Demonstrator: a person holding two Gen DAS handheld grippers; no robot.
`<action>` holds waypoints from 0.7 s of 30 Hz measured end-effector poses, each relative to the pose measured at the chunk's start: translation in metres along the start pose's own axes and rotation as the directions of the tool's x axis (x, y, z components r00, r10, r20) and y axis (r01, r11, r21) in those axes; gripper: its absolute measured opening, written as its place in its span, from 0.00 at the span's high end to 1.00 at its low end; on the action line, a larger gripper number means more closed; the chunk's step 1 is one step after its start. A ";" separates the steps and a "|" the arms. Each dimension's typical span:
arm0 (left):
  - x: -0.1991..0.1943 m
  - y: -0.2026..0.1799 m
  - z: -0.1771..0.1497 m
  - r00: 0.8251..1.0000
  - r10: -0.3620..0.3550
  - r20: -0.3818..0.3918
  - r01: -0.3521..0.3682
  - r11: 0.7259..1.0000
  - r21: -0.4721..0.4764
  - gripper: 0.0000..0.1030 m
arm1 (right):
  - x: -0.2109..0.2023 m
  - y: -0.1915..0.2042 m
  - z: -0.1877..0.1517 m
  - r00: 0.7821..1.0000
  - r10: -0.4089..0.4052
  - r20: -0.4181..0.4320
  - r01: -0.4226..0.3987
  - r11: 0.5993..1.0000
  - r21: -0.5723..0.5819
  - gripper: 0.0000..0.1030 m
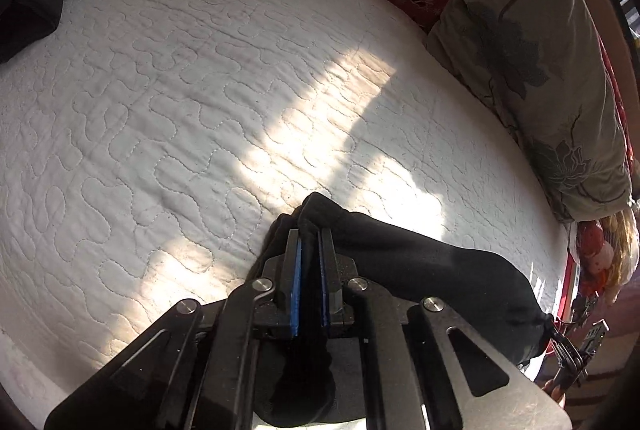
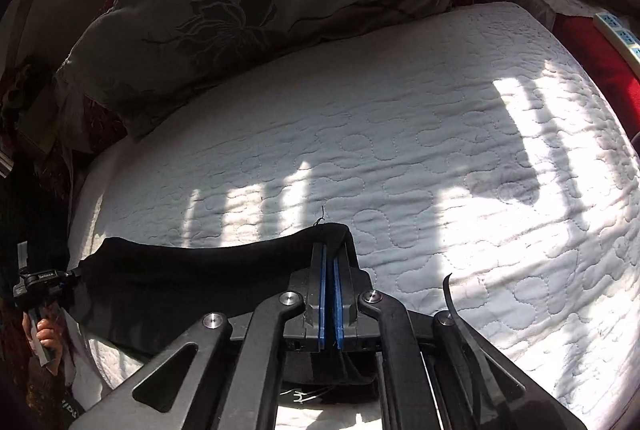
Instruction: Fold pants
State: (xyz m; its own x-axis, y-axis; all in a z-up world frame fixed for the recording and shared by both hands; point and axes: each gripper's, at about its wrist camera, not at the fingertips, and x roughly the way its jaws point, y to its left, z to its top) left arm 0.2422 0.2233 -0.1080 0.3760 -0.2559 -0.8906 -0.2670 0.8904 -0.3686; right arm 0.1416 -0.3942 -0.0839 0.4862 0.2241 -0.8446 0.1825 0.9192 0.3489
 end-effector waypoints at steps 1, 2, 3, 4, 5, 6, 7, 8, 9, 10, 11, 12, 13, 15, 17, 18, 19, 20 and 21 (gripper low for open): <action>0.000 0.003 0.002 1.000 -0.010 -0.005 0.010 1.000 -0.021 0.95 | 0.005 0.001 -0.002 1.000 -0.015 -0.009 0.015 1.000 -0.013 0.97; 0.001 0.005 0.003 1.000 -0.018 -0.016 0.017 0.999 -0.037 0.95 | 0.011 0.003 -0.006 0.999 -0.024 -0.027 0.023 0.999 -0.024 0.96; 0.001 0.006 0.005 0.999 -0.021 -0.026 0.020 0.999 -0.045 0.95 | 0.017 0.003 -0.008 0.999 -0.023 -0.045 0.022 1.000 -0.021 0.92; 0.001 0.006 0.006 0.999 -0.024 -0.037 0.023 0.999 -0.048 0.94 | 0.016 0.002 -0.010 0.999 -0.011 -0.039 0.010 1.000 -0.006 0.90; 0.000 0.005 0.008 0.998 -0.030 -0.047 0.028 0.999 -0.045 0.93 | 0.013 -0.001 -0.012 0.999 0.028 -0.027 -0.027 0.999 0.018 0.83; -0.002 0.005 0.009 0.998 -0.039 -0.054 0.037 0.998 -0.047 0.93 | 0.008 -0.006 -0.013 0.997 0.073 -0.022 -0.071 0.996 0.056 0.67; -0.005 0.006 0.010 0.997 -0.056 -0.060 0.053 0.997 -0.049 0.93 | 0.004 -0.013 -0.014 0.994 0.112 -0.020 -0.109 0.989 0.099 0.58; -0.009 0.005 0.011 0.996 -0.068 -0.063 0.065 0.997 -0.050 0.93 | -0.001 -0.019 -0.018 0.991 0.136 -0.016 -0.132 0.982 0.135 0.51; -0.014 0.007 0.011 0.995 -0.079 -0.059 0.076 0.996 -0.051 0.93 | -0.008 -0.023 -0.022 0.989 0.145 -0.006 -0.142 0.977 0.158 0.51; -0.020 0.008 0.010 0.995 -0.085 -0.055 0.083 0.995 -0.047 0.92 | -0.012 -0.026 -0.027 0.988 0.152 -0.001 -0.150 0.974 0.167 0.51; -0.025 0.008 0.009 0.995 -0.083 -0.049 0.081 0.996 -0.045 0.91 | -0.015 -0.027 -0.032 0.988 0.154 -0.003 -0.152 0.975 0.164 0.51; -0.030 0.007 0.008 0.995 -0.088 -0.039 0.086 0.995 -0.044 0.90 | -0.016 -0.026 -0.036 0.989 0.145 -0.010 -0.142 0.978 0.153 0.51; -0.036 0.009 0.005 0.995 -0.095 -0.028 0.093 0.995 -0.045 0.87 | -0.017 -0.026 -0.041 0.991 0.132 -0.011 -0.129 0.982 0.136 0.51; -0.048 0.011 -0.001 0.994 -0.111 -0.005 0.110 0.993 -0.049 0.82 | -0.015 -0.021 -0.047 0.995 0.101 -0.014 -0.099 0.991 0.093 0.56; -0.061 0.012 -0.011 0.992 -0.126 0.010 0.126 0.992 -0.031 0.79 | -0.008 -0.015 -0.048 0.998 0.044 -0.037 -0.042 0.998 0.056 0.83; -0.066 0.009 -0.016 0.991 -0.134 0.009 0.134 0.991 -0.009 0.79 | -0.006 -0.011 -0.049 0.999 0.022 -0.048 -0.020 0.999 0.036 0.85; -0.069 0.006 -0.022 0.990 -0.144 0.001 0.144 0.989 0.015 0.74 | -0.006 -0.010 -0.048 0.999 0.011 -0.050 -0.010 1.000 0.027 0.86; -0.069 0.001 -0.028 0.988 -0.152 -0.014 0.153 0.987 0.043 0.64 | -0.007 -0.010 -0.049 0.999 0.005 -0.047 -0.004 1.000 0.030 0.87; -0.068 -0.005 -0.033 0.990 -0.139 -0.030 0.141 0.987 0.077 0.60 | -0.009 -0.010 -0.049 0.999 0.006 -0.046 -0.005 0.999 0.037 0.87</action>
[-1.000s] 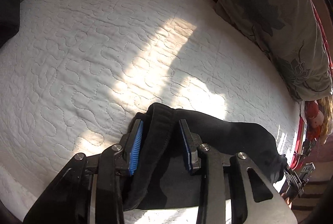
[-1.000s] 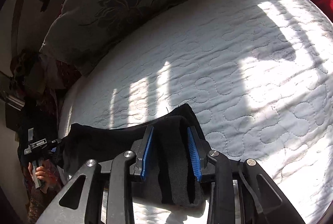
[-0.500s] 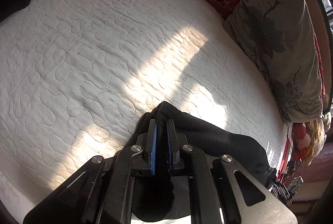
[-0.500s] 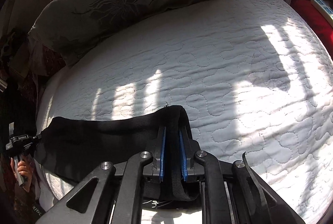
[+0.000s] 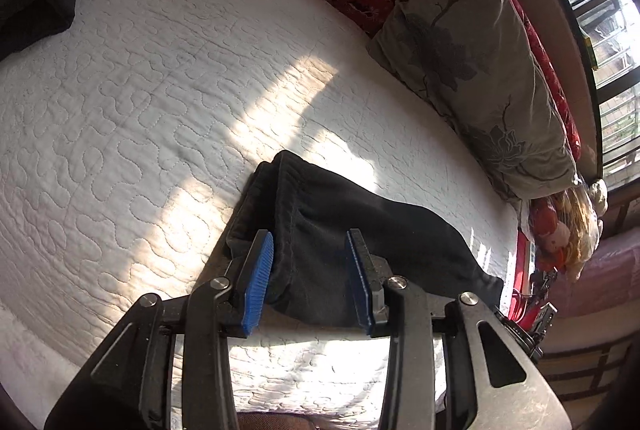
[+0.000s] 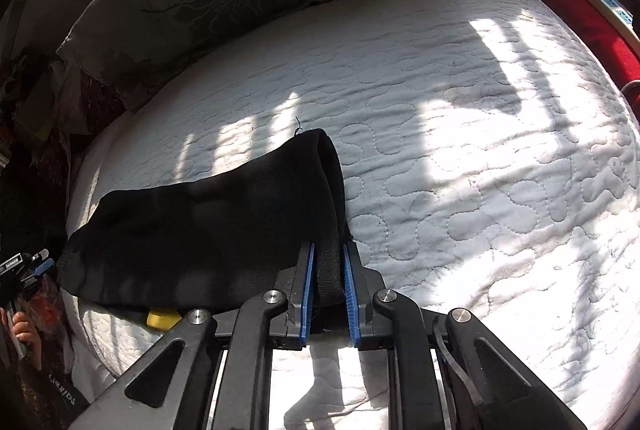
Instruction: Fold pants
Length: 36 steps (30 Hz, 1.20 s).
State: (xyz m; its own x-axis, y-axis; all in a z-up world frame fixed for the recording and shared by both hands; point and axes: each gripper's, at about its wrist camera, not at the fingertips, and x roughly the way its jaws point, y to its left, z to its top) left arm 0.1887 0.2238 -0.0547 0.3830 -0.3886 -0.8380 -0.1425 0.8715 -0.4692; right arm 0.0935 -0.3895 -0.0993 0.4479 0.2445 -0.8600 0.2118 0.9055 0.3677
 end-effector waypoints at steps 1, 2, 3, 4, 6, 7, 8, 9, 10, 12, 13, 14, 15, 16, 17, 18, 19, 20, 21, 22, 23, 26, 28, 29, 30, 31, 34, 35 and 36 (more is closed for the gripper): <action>0.001 -0.004 -0.005 1.000 0.025 -0.002 -0.025 0.999 0.025 0.58 | -0.001 0.000 0.000 1.000 0.003 -0.003 -0.003 1.000 0.005 0.87; 0.001 -0.005 -0.010 0.999 0.044 0.002 -0.044 0.998 0.034 0.58 | -0.003 0.001 0.001 1.000 0.001 0.000 -0.001 1.000 0.007 0.87; 0.000 -0.004 -0.012 0.999 0.051 0.005 -0.051 0.998 0.027 0.58 | -0.003 0.002 0.001 1.000 0.001 0.000 -0.001 1.000 0.005 0.86; 0.000 -0.001 -0.013 0.999 0.044 0.008 -0.044 0.999 0.009 0.58 | -0.002 0.003 0.001 1.000 -0.002 -0.006 0.002 1.000 0.003 0.86; 0.000 0.008 -0.016 1.000 0.009 0.004 -0.008 0.999 -0.039 0.57 | -0.001 0.003 0.000 1.000 -0.001 -0.011 0.001 1.000 0.014 0.83; 0.001 0.011 -0.018 1.000 0.012 -0.002 -0.012 0.998 -0.055 0.56 | -0.001 0.004 0.000 1.000 0.003 -0.014 -0.003 1.000 0.023 0.83; 0.003 0.013 -0.020 1.000 0.024 -0.004 -0.024 0.998 -0.064 0.56 | -0.001 0.003 0.000 1.000 0.007 -0.011 -0.007 0.999 0.032 0.83; 0.005 0.016 -0.023 0.999 0.037 -0.007 -0.037 0.997 -0.074 0.56 | -0.001 0.002 -0.001 1.000 0.014 -0.012 -0.013 0.999 0.039 0.83; 0.007 0.019 -0.025 0.999 0.047 -0.009 -0.047 0.995 -0.091 0.56 | -0.001 0.001 0.000 1.000 0.017 -0.014 -0.016 0.999 0.044 0.83; 0.006 0.027 -0.031 0.999 0.043 0.006 -0.042 0.988 -0.147 0.56 | 0.000 -0.001 0.000 1.000 0.020 -0.017 -0.019 0.998 0.054 0.82; 0.002 0.031 -0.036 0.999 0.033 0.028 -0.027 0.984 -0.176 0.56 | -0.001 -0.002 -0.001 1.000 0.021 -0.018 -0.020 0.998 0.059 0.82; -0.003 0.035 -0.041 0.998 0.021 0.055 -0.010 0.979 -0.206 0.56 | -0.004 -0.004 -0.002 1.000 0.023 -0.016 -0.022 0.998 0.063 0.82; -0.008 0.039 -0.046 0.997 0.002 0.082 0.018 0.972 -0.233 0.56 | -0.005 -0.004 -0.003 1.000 0.026 -0.017 -0.025 0.998 0.065 0.81; -0.011 0.043 -0.051 0.995 -0.016 0.103 0.042 0.965 -0.259 0.56 | -0.006 -0.004 -0.003 1.000 0.025 -0.015 -0.024 0.998 0.063 0.81; -0.011 0.045 -0.054 0.994 -0.029 0.106 0.057 0.961 -0.270 0.54 | -0.006 -0.004 -0.002 1.000 0.024 -0.015 -0.023 0.998 0.059 0.81; -0.007 0.046 -0.056 0.995 -0.043 0.094 0.067 0.959 -0.277 0.52 | -0.006 -0.003 -0.002 1.000 0.019 -0.018 -0.018 0.998 0.056 0.81; -0.002 0.044 -0.055 0.996 -0.052 0.077 0.071 0.959 -0.275 0.52 | -0.005 -0.003 -0.002 1.000 0.014 -0.019 -0.013 0.999 0.053 0.81; 0.004 0.042 -0.053 0.997 -0.053 0.060 0.068 0.959 -0.277 0.52 | -0.003 -0.002 -0.001 1.000 0.012 -0.022 -0.011 0.999 0.053 0.81; 0.011 0.039 -0.050 0.997 -0.061 0.045 0.071 0.958 -0.277 0.52 | -0.003 -0.002 -0.001 1.000 0.009 -0.024 -0.008 0.999 0.053 0.81; 0.016 0.035 -0.047 0.997 -0.072 0.032 0.078 0.958 -0.274 0.52 | 0.000 -0.001 0.000 1.000 0.005 -0.024 -0.004 0.998 0.055 0.81; 0.021 0.031 -0.043 0.997 -0.068 0.025 0.072 0.958 -0.276 0.52 | 0.001 -0.002 0.000 1.000 0.006 -0.025 -0.004 0.998 0.061 0.81; 0.029 0.023 -0.033 0.999 -0.014 0.029 0.022 0.958 -0.286 0.53 | 0.001 -0.007 -0.002 1.000 0.024 -0.018 -0.022 0.995 0.095 0.81; 0.036 0.022 -0.024 0.999 0.037 0.010 -0.033 0.955 -0.293 0.61 | 0.001 -0.008 -0.002 1.000 0.027 -0.014 -0.025 0.995 0.101 0.81; 0.041 0.023 -0.019 0.999 0.050 -0.007 -0.050 0.952 -0.301 0.82 | 0.001 -0.008 -0.002 1.000 0.023 -0.015 -0.022 0.995 0.098 0.81; 0.045 0.024 -0.014 0.999 0.037 -0.027 -0.043 0.952 -0.303 0.88 | 0.001 -0.008 -0.002 1.000 0.016 -0.016 -0.014 0.996 0.092 0.85; 0.047 0.023 -0.007 0.998 0.036 -0.041 -0.047 0.951 -0.305 0.88 | 0.001 -0.008 -0.001 1.000 0.006 -0.014 -0.004 0.996 0.087 0.85; 0.027 0.012 0.009 0.999 -0.025 0.036 0.034 0.964 -0.262 0.90 | -0.007 -0.007 0.003 1.000 0.011 0.003 -0.011 0.995 0.099 0.91; 0.018 0.010 0.013 0.995 -0.041 0.086 0.060 0.971 -0.231 0.90 | -0.015 -0.007 0.004 0.998 0.050 0.030 -0.053 0.992 0.116 0.91; 0.013 0.010 0.015 0.993 -0.043 0.108 0.065 0.976 -0.210 0.90 | -0.021 -0.007 0.005 0.995 0.088 0.043 -0.092 0.988 0.123 0.91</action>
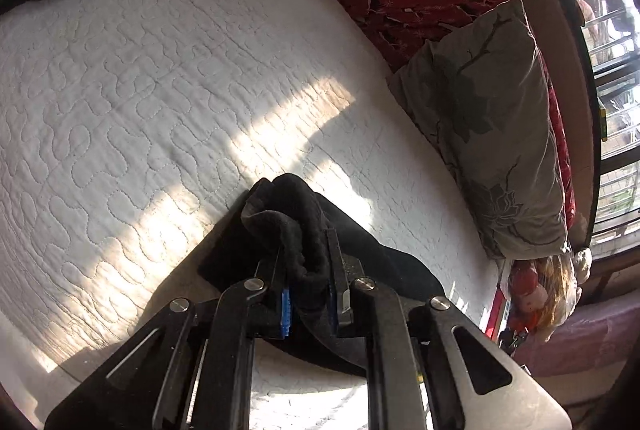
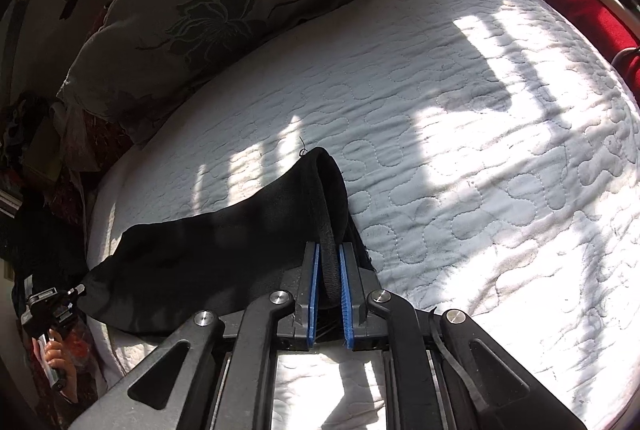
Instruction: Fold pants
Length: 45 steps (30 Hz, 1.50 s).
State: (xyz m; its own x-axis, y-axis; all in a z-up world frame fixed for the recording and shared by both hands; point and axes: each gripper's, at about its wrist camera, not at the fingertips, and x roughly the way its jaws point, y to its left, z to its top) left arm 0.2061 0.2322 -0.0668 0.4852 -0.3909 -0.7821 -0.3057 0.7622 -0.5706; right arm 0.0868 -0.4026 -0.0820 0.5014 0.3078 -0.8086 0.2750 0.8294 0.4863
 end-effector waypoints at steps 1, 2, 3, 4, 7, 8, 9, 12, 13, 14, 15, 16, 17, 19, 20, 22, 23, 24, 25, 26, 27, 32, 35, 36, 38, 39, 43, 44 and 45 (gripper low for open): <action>0.003 0.004 0.002 1.000 0.001 -0.009 -0.001 1.000 -0.006 0.90 | -0.004 0.001 -0.001 1.000 0.015 0.003 -0.015 1.000 0.002 0.91; 0.010 0.011 0.003 0.999 0.008 -0.035 -0.008 1.000 -0.018 0.90 | -0.005 0.001 -0.003 1.000 0.019 0.000 -0.019 1.000 0.003 0.91; 0.019 0.018 0.003 0.998 0.028 -0.062 -0.030 0.999 -0.030 0.90 | -0.003 -0.001 -0.005 1.000 0.017 -0.012 -0.017 1.000 0.004 0.91; 0.026 0.026 0.000 0.995 0.042 -0.088 -0.046 0.998 -0.042 0.90 | -0.001 -0.004 -0.008 1.000 0.007 -0.026 -0.006 1.000 0.007 0.91; 0.034 0.046 -0.011 0.994 0.016 -0.105 -0.025 0.997 -0.078 0.90 | 0.007 -0.019 -0.017 0.999 0.003 -0.048 0.000 0.999 0.052 0.91; 0.031 0.050 -0.014 0.995 0.004 -0.102 -0.012 0.997 -0.082 0.90 | 0.010 -0.023 -0.019 0.998 0.002 -0.056 0.001 0.998 0.064 0.91; 0.030 0.052 -0.015 0.994 -0.002 -0.105 -0.007 0.996 -0.086 0.90 | 0.013 -0.025 -0.023 0.998 0.001 -0.065 0.003 0.998 0.069 0.91; 0.026 0.056 -0.016 0.993 -0.003 -0.120 -0.008 0.996 -0.087 0.89 | 0.006 -0.027 -0.025 0.998 0.047 -0.030 -0.043 0.993 0.114 0.91; 0.027 0.054 -0.016 0.993 0.004 -0.121 -0.014 0.997 -0.079 0.89 | 0.004 -0.027 -0.024 0.999 0.045 -0.022 -0.042 0.994 0.104 0.91; 0.027 0.053 -0.016 0.992 0.021 -0.122 -0.029 0.997 -0.068 0.89 | 0.006 -0.026 -0.024 0.999 0.027 -0.032 -0.024 0.996 0.088 0.91; 0.029 0.052 -0.016 0.992 0.036 -0.125 -0.044 0.997 -0.063 0.89 | 0.008 -0.029 -0.024 0.999 0.008 -0.048 -0.004 0.997 0.081 0.93; 0.029 0.050 -0.016 0.991 0.048 -0.125 -0.056 0.996 -0.062 0.87 | 0.012 -0.031 -0.025 0.998 -0.009 -0.060 0.014 0.997 0.075 0.95; 0.028 0.046 -0.016 0.991 0.052 -0.125 -0.059 0.997 -0.052 0.86 | 0.013 -0.031 -0.025 0.998 -0.015 -0.058 0.019 0.998 0.066 0.94; 0.019 0.038 -0.018 0.990 0.064 -0.126 -0.065 0.998 -0.003 0.83 | 0.010 -0.025 -0.024 0.999 -0.001 -0.054 0.004 0.998 0.055 0.86; 0.013 0.035 -0.019 0.989 0.080 -0.123 -0.078 0.997 0.026 0.77 | 0.003 -0.023 -0.022 0.999 -0.004 -0.031 0.006 0.998 0.054 0.84; -0.002 0.031 -0.022 0.984 0.158 -0.082 -0.152 0.985 0.079 0.70 | -0.014 -0.017 -0.019 0.999 -0.022 0.031 0.021 0.999 0.043 0.81; -0.010 0.031 -0.023 0.977 0.208 -0.044 -0.204 0.975 0.091 0.65 | -0.023 -0.012 -0.018 0.998 -0.025 0.060 0.024 1.000 0.019 0.79; -0.018 0.033 -0.025 0.969 0.247 -0.006 -0.246 0.966 0.084 0.63 | -0.030 -0.004 -0.018 0.996 -0.018 0.084 0.019 1.000 -0.020 0.76; -0.027 0.037 -0.027 0.960 0.276 0.035 -0.278 0.959 0.062 0.63 | -0.035 0.005 -0.020 0.995 -0.005 0.099 0.012 0.998 -0.065 0.75; -0.034 0.039 -0.032 0.961 0.271 0.060 -0.274 0.960 0.048 0.63 | -0.038 0.018 -0.024 0.994 0.022 0.103 -0.009 0.992 -0.127 0.68; -0.038 0.038 -0.038 0.969 0.241 0.064 -0.244 0.969 0.046 0.63 | -0.035 0.032 -0.029 0.995 0.054 0.080 -0.037 0.980 -0.194 0.61; -0.006 -0.017 -0.088 0.992 0.055 -0.110 -0.038 0.988 0.153 0.63 | 0.006 0.097 -0.066 1.000 -0.013 -0.016 0.003 0.860 -0.510 0.62; 0.036 -0.058 -0.122 0.963 -0.007 -0.270 0.061 0.980 0.191 0.63 | 0.023 0.111 -0.078 0.996 -0.087 -0.015 0.060 0.801 -0.596 0.62; 0.050 -0.073 -0.131 0.952 -0.010 -0.306 0.073 0.978 0.197 0.63 | 0.025 0.113 -0.080 0.995 -0.099 -0.019 0.067 0.785 -0.616 0.62; 0.073 -0.094 -0.147 0.928 -0.019 -0.371 0.099 0.975 0.197 0.63 | 0.028 0.115 -0.084 0.992 -0.126 -0.016 0.086 0.757 -0.648 0.62; 0.084 -0.103 -0.154 0.917 -0.022 -0.398 0.106 0.976 0.191 0.63 | 0.029 0.116 -0.086 0.990 -0.140 -0.010 0.098 0.740 -0.666 0.62; 0.110 -0.128 -0.177 0.887 0.005 -0.462 0.094 0.977 0.191 0.63 | 0.034 0.116 -0.092 0.980 -0.199 0.011 0.145 0.673 -0.725 0.62; 0.111 -0.131 -0.184 0.886 0.011 -0.463 0.083 0.980 0.183 0.63 | 0.034 0.116 -0.093 0.978 -0.209 0.020 0.157 0.660 -0.734 0.61; 0.113 -0.132 -0.185 0.886 0.013 -0.464 0.074 0.983 0.170 0.63 | 0.035 0.115 -0.093 0.975 -0.221 0.035 0.174 0.649 -0.740 0.61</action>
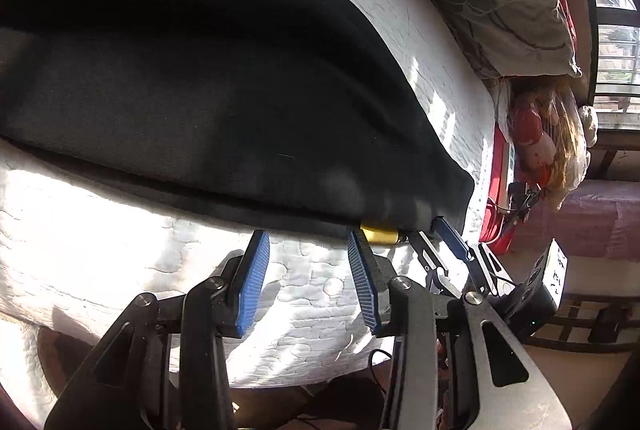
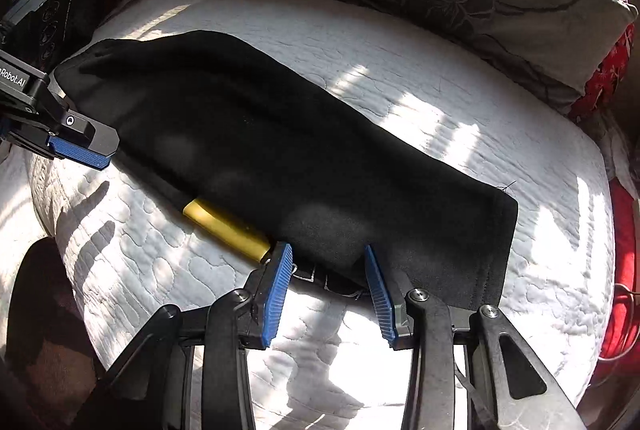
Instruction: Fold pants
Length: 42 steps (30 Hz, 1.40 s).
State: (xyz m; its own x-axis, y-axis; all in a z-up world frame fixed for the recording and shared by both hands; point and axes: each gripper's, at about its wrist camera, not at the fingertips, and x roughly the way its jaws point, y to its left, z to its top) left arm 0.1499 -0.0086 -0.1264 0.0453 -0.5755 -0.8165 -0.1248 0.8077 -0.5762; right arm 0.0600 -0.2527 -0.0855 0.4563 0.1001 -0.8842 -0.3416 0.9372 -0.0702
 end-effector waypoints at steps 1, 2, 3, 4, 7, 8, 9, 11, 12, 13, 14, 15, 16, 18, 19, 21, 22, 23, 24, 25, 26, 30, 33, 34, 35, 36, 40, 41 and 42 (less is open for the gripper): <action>0.001 -0.002 0.002 1.000 -0.007 0.001 0.007 1.000 -0.018 0.63 | 0.002 0.000 0.000 1.000 -0.012 -0.002 0.012 1.000 -0.006 0.61; 0.002 -0.002 0.004 1.000 -0.008 0.004 0.008 0.999 -0.031 0.63 | 0.004 -0.001 0.001 1.000 -0.021 -0.001 0.021 1.000 -0.008 0.61; 0.004 0.000 0.006 1.000 0.005 0.005 -0.005 0.999 -0.050 0.63 | 0.005 -0.001 0.001 1.000 -0.025 0.002 0.025 1.000 -0.010 0.61; 0.006 -0.001 0.008 1.000 0.012 0.006 -0.011 0.998 -0.066 0.63 | 0.007 -0.001 0.002 1.000 -0.024 0.001 0.024 1.000 -0.013 0.61; 0.008 -0.002 0.010 1.000 -0.005 0.009 0.006 0.993 -0.120 0.63 | 0.007 -0.001 0.001 0.999 -0.032 0.008 0.032 0.999 -0.031 0.61; 0.009 -0.004 0.011 1.000 0.003 0.012 -0.002 0.993 -0.118 0.63 | 0.007 -0.001 0.001 0.999 -0.031 0.012 0.031 0.999 -0.035 0.61; 0.011 -0.006 0.013 1.000 0.023 0.018 -0.021 0.993 -0.115 0.63 | 0.008 -0.002 0.001 0.999 -0.028 0.015 0.029 0.999 -0.037 0.61; 0.016 -0.007 0.016 0.998 0.060 0.018 -0.057 0.990 -0.127 0.63 | 0.010 -0.003 0.001 0.999 -0.025 0.021 0.026 0.999 -0.038 0.62; 0.019 -0.006 0.017 0.997 0.072 0.014 -0.070 0.987 -0.146 0.63 | 0.011 -0.003 0.002 0.999 -0.025 0.026 0.026 0.999 -0.043 0.65; 0.020 -0.005 0.017 0.996 0.090 0.011 -0.087 0.983 -0.164 0.67 | 0.012 -0.003 0.002 0.999 -0.025 0.029 0.027 0.998 -0.051 0.66; 0.020 -0.005 0.018 0.992 0.128 0.014 -0.123 0.976 -0.181 0.82 | 0.013 -0.002 0.002 0.999 -0.027 0.036 0.029 0.998 -0.061 0.80; 0.019 -0.007 0.018 0.988 0.153 0.021 -0.146 0.971 -0.190 0.88 | 0.012 -0.001 0.002 0.999 -0.029 0.047 0.032 0.997 -0.072 0.92; 0.018 -0.006 0.016 0.989 0.145 0.012 -0.140 0.970 -0.199 0.94 | 0.012 0.000 0.002 0.999 -0.027 0.047 0.031 0.996 -0.079 0.97; 0.013 -0.004 0.007 0.994 0.110 0.014 -0.105 0.974 -0.201 0.97 | 0.003 -0.001 0.002 0.998 -0.011 0.069 0.016 0.997 -0.074 0.97; 0.011 -0.003 0.004 0.993 0.118 0.024 -0.111 0.975 -0.194 0.97 | -0.005 -0.002 0.000 0.996 0.006 0.086 0.000 0.998 -0.068 0.97; 0.018 0.008 -0.001 0.993 0.117 0.002 -0.113 0.969 -0.222 0.97 | -0.014 -0.005 -0.007 0.995 0.052 0.088 -0.047 0.997 -0.055 0.97; 0.023 0.013 -0.002 0.994 0.112 -0.009 -0.111 0.966 -0.233 0.97 | -0.015 -0.005 -0.011 0.994 0.065 0.083 -0.060 0.997 -0.055 0.97; 0.026 0.016 -0.002 0.994 0.107 -0.004 -0.105 0.966 -0.237 0.97 | -0.013 -0.003 -0.015 0.995 0.070 0.067 -0.065 0.996 -0.067 0.97; 0.026 0.017 -0.002 0.995 0.101 0.001 -0.098 0.966 -0.240 0.97 | -0.009 -0.001 -0.018 0.997 0.052 0.054 -0.048 0.995 -0.084 0.96; 0.024 0.016 -0.001 0.995 0.097 -0.001 -0.094 0.967 -0.238 0.97 | -0.003 0.001 -0.021 0.999 0.027 0.044 -0.022 0.995 -0.094 0.96; 0.022 0.014 -0.001 0.996 0.089 -0.004 -0.088 0.971 -0.222 0.97 | 0.003 0.000 -0.022 0.999 0.034 0.021 -0.032 0.996 -0.089 0.93; 0.001 0.009 -0.009 0.999 0.040 -0.017 -0.042 0.987 -0.156 0.97 | -0.009 -0.020 -0.019 0.994 0.102 0.046 -0.102 0.995 0.009 0.70; -0.019 0.006 -0.006 1.000 -0.021 0.022 0.023 0.992 -0.124 0.97 | -0.036 -0.067 -0.022 0.967 0.192 0.165 -0.227 0.946 0.231 0.54; -0.023 0.002 0.000 0.999 -0.026 0.048 0.031 0.994 -0.109 0.96 | -0.041 -0.086 -0.023 0.959 0.190 0.211 -0.252 0.912 0.325 0.52; -0.026 -0.003 0.008 0.998 -0.015 0.066 0.020 0.996 -0.086 0.91 | -0.044 -0.106 -0.026 0.952 0.175 0.250 -0.269 0.867 0.419 0.51; -0.027 -0.006 0.015 0.997 0.003 0.074 0.003 0.997 -0.080 0.87 | -0.042 -0.123 -0.027 0.948 0.162 0.272 -0.282 0.826 0.489 0.51; -0.017 -0.010 0.032 0.997 0.007 0.070 -0.002 0.997 -0.082 0.78 | -0.019 -0.152 -0.021 0.960 0.135 0.243 -0.256 0.768 0.586 0.53; -0.014 -0.012 0.035 0.997 0.022 0.073 -0.016 0.997 -0.076 0.78 | -0.010 -0.154 -0.020 0.960 0.154 0.232 -0.266 0.756 0.598 0.56; -0.011 -0.013 0.038 0.997 0.034 0.075 -0.028 0.997 -0.074 0.78 | -0.003 -0.154 -0.021 0.962 0.167 0.218 -0.267 0.750 0.606 0.60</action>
State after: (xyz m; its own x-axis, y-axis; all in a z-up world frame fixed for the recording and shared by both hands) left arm 0.1887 -0.0080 -0.1116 0.1149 -0.5369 -0.8358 -0.1992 0.8118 -0.5489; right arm 0.0940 -0.4047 -0.0823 0.5607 0.3251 -0.7615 0.1198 0.8781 0.4631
